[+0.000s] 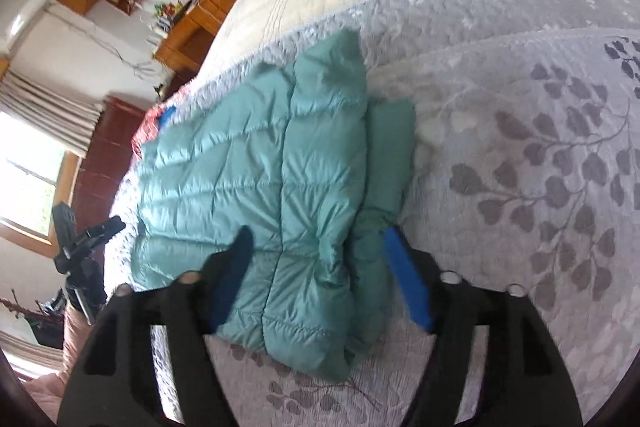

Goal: Fold large clothes

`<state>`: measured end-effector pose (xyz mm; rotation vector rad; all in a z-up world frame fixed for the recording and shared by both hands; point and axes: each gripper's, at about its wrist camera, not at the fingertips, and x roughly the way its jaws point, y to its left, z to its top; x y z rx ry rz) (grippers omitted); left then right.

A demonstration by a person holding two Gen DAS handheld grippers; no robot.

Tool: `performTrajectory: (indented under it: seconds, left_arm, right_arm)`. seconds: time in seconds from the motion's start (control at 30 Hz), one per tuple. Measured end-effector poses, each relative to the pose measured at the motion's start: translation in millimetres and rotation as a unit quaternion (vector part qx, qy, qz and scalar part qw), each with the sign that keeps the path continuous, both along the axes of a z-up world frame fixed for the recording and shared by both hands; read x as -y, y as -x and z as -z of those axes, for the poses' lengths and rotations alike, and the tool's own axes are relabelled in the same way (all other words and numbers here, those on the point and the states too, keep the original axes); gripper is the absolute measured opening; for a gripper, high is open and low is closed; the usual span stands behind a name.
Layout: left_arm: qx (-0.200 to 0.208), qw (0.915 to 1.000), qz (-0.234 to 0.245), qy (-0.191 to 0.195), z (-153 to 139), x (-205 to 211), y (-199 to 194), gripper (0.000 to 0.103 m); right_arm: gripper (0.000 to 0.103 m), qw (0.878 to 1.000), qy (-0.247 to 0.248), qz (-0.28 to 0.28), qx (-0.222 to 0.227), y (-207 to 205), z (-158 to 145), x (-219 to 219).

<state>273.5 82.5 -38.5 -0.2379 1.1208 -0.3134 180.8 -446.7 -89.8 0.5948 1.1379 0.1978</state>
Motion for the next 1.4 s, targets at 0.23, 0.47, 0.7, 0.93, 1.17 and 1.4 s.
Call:
performTrajectory:
  seconds: [0.23, 0.47, 0.7, 0.93, 1.17, 1.4]
  left_arm:
    - [-0.024, 0.9983, -0.003, 0.053, 23.4, -26.2, -17.0, 0.077]
    - [-0.043, 0.9952, 0.000, 0.088, 50.9, -25.3, -33.5, 0.077]
    - [-0.057, 0.9911, 0.021, 0.118, 62.4, -8.3, -50.3, 0.079]
    - [-0.061, 0.9921, 0.037, 0.103, 66.7, 11.5, -52.1, 0.056]
    - [-0.025, 0.9917, 0.048, 0.117, 34.7, 20.8, -38.7, 0.016]
    - [0.020, 0.9877, 0.062, 0.143, -23.6, 17.2, -3.6, 0.014]
  right_arm:
    - [0.077, 0.998, -0.060, 0.015, -0.019, -14.8, 31.6, 25.4]
    - [0.079, 0.995, -0.090, 0.013, -0.028, -33.5, 53.8, 20.3]
    - [0.079, 0.993, -0.108, 0.005, -0.042, -52.6, 72.1, 9.9]
    - [0.045, 0.992, -0.122, -0.009, -0.032, -54.6, 73.4, 1.3]
    - [0.018, 0.992, -0.128, -0.019, 0.010, -41.2, 36.9, 1.2]
    - [0.015, 0.990, -0.119, -0.037, 0.060, -6.8, -27.9, -1.0]
